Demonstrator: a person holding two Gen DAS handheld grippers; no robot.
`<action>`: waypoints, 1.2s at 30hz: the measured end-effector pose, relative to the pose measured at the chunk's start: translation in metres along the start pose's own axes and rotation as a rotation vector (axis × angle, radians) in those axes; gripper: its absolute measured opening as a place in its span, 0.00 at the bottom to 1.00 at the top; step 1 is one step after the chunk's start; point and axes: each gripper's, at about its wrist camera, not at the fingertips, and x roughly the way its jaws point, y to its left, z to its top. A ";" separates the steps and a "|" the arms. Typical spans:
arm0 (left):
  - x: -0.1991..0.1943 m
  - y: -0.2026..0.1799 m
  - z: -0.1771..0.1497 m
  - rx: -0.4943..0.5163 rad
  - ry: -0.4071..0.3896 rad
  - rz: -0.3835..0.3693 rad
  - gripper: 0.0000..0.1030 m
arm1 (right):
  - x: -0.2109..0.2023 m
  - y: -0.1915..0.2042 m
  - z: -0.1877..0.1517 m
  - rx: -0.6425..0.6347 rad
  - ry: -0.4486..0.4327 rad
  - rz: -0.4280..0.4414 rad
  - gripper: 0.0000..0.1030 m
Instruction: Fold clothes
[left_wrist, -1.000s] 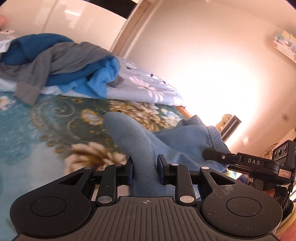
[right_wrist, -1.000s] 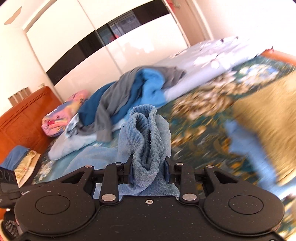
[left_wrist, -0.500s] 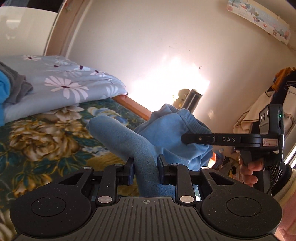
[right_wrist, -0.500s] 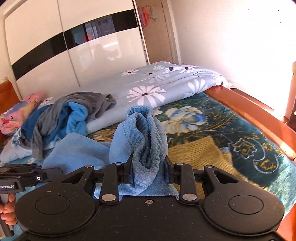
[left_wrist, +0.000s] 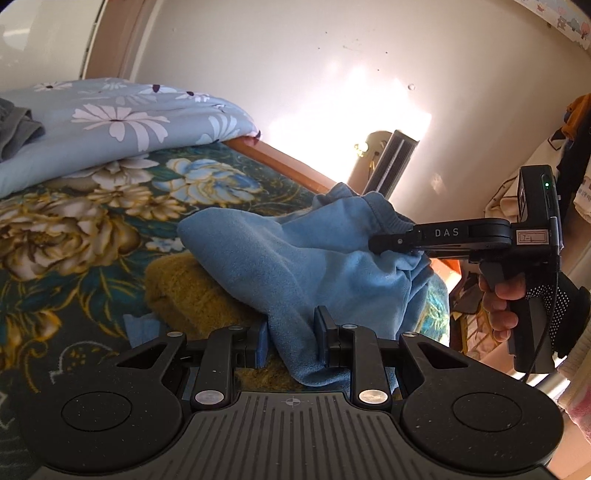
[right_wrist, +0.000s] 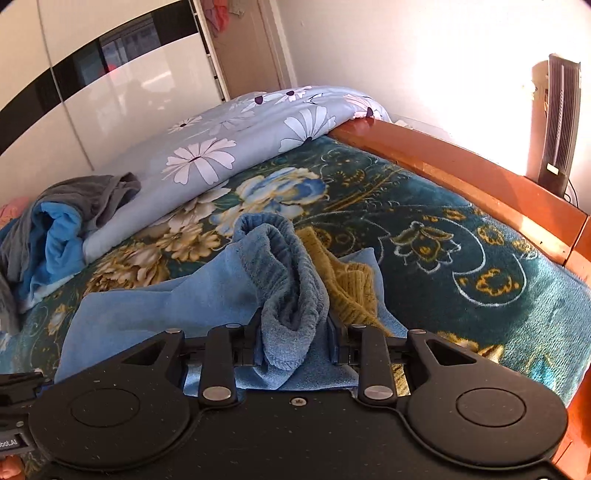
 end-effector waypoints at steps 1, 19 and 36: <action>-0.003 -0.003 0.002 0.003 0.004 0.002 0.22 | 0.001 -0.001 -0.002 0.010 -0.001 -0.004 0.30; -0.227 0.035 -0.039 -0.001 -0.145 0.217 0.77 | -0.119 0.145 -0.035 -0.086 -0.128 0.030 0.59; -0.471 0.125 -0.182 -0.198 -0.295 0.713 0.99 | -0.138 0.422 -0.157 -0.267 -0.047 0.412 0.80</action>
